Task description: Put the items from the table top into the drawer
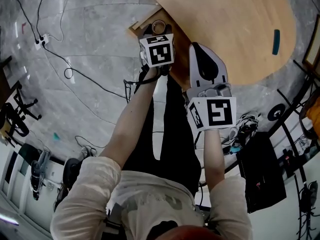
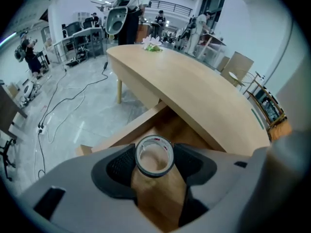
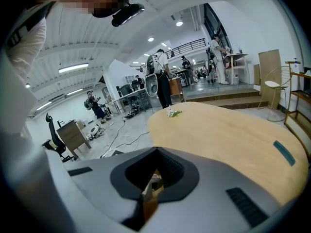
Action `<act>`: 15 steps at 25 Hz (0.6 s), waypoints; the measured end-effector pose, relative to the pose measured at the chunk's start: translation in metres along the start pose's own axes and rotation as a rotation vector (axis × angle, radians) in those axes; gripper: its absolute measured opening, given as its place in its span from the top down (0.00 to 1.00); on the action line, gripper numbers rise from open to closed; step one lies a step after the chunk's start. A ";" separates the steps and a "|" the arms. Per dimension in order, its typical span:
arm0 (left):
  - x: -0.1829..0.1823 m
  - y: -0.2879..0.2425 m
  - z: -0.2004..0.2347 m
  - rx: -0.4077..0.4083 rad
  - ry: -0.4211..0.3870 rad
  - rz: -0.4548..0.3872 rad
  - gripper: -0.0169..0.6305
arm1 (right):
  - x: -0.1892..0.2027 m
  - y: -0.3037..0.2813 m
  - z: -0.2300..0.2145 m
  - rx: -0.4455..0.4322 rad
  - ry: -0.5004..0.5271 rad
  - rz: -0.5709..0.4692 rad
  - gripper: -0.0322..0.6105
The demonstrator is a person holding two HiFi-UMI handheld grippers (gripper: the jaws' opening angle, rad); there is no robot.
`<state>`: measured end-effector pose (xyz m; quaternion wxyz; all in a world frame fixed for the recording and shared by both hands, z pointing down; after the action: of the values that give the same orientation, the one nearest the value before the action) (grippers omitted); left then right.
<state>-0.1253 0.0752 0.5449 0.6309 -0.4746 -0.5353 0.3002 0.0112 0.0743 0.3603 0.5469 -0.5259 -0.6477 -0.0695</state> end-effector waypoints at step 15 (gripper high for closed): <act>0.011 -0.050 -0.004 -0.069 0.259 0.015 0.57 | 0.026 -0.011 0.008 -0.047 -0.024 0.051 0.94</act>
<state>-0.1253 0.0657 0.5949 0.6758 -0.5348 -0.4557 0.2226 0.0015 0.0908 0.3824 0.5282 -0.5556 -0.6389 -0.0644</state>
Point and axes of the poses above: the fingertips, and each gripper's own axes: y backward along the fingers, z to its left, x out of its underside, the point moved 7 cm from there along y, backward along the fingers, and after that the axes turned 11 degrees about -x, right-handed, at the moved point
